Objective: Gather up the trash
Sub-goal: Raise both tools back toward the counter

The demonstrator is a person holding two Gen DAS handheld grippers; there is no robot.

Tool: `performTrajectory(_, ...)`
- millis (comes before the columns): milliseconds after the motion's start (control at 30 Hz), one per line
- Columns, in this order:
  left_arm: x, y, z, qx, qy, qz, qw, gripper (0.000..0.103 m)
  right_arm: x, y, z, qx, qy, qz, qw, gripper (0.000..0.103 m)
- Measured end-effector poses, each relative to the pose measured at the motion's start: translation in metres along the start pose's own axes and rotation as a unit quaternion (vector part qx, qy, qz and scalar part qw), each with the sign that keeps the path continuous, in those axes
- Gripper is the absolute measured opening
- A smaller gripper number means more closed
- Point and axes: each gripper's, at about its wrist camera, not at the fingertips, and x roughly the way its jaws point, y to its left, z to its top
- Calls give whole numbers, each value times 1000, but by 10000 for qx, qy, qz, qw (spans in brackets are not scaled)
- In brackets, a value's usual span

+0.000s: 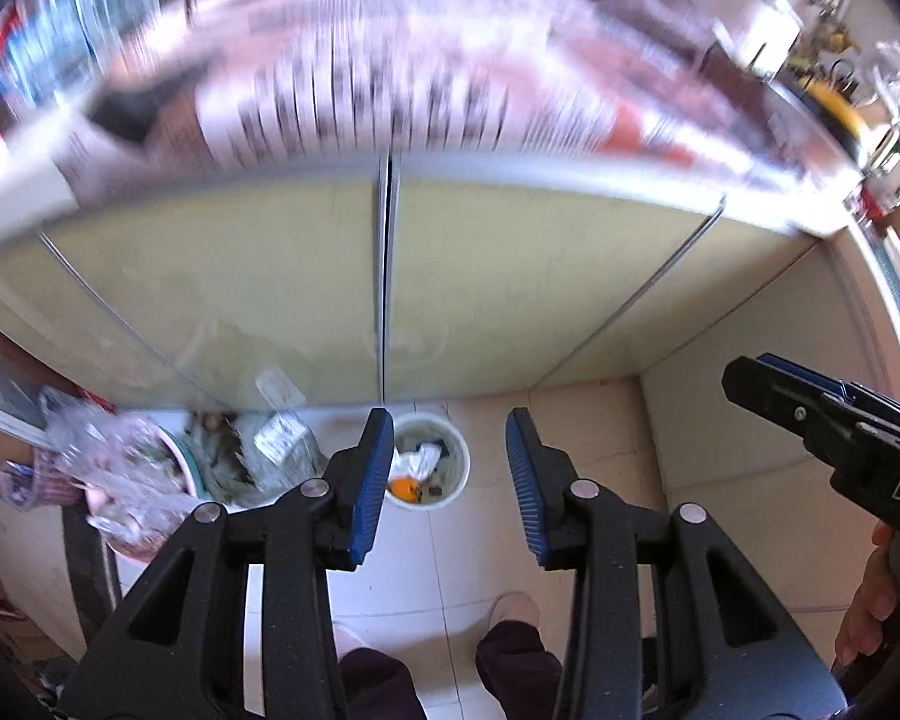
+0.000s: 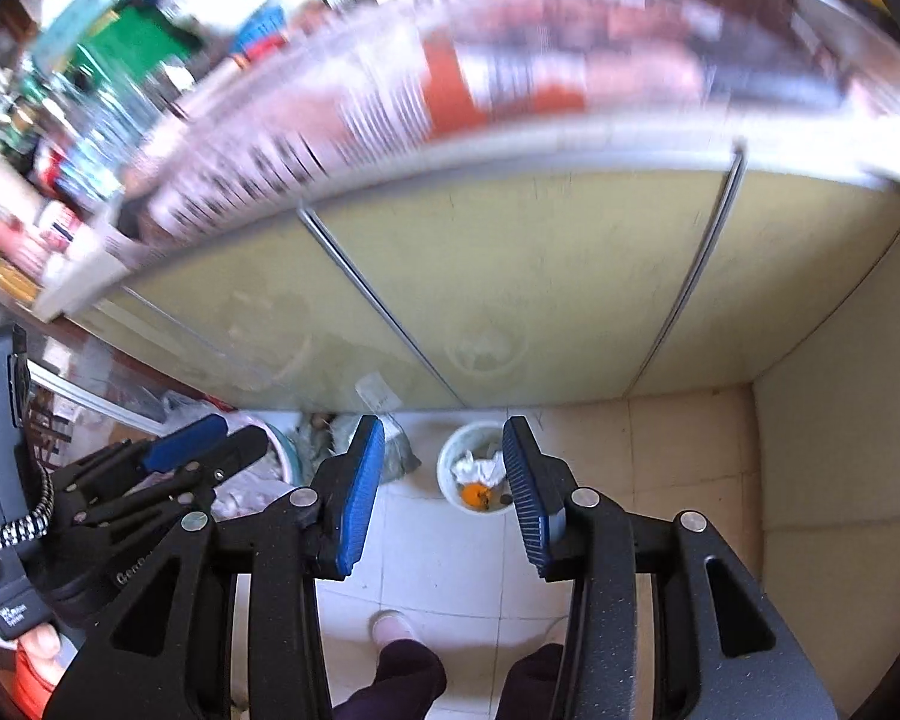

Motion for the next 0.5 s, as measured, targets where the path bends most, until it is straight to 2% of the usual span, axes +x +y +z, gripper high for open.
performTrajectory(133, -70, -21, 21, 61, -502, 109, 9987, 44, -58, 13, 11, -244, -446, -38, 9987, 38)
performTrajectory(300, -139, -44, 33, 37, -1047, 230, 9942, 53, -120, 21, 23, -509, -985, -21, 9938, 39)
performTrajectory(467, -188, -69, 39, 20, -1529, 438, 9873, 62, -166, 24, 33, -687, -1484, 76, 9865, 55)
performTrajectory(500, -199, -74, 38, 18, -1649, 482, 9851, 67, -175, 24, 35, -726, -1567, 96, 9849, 56)
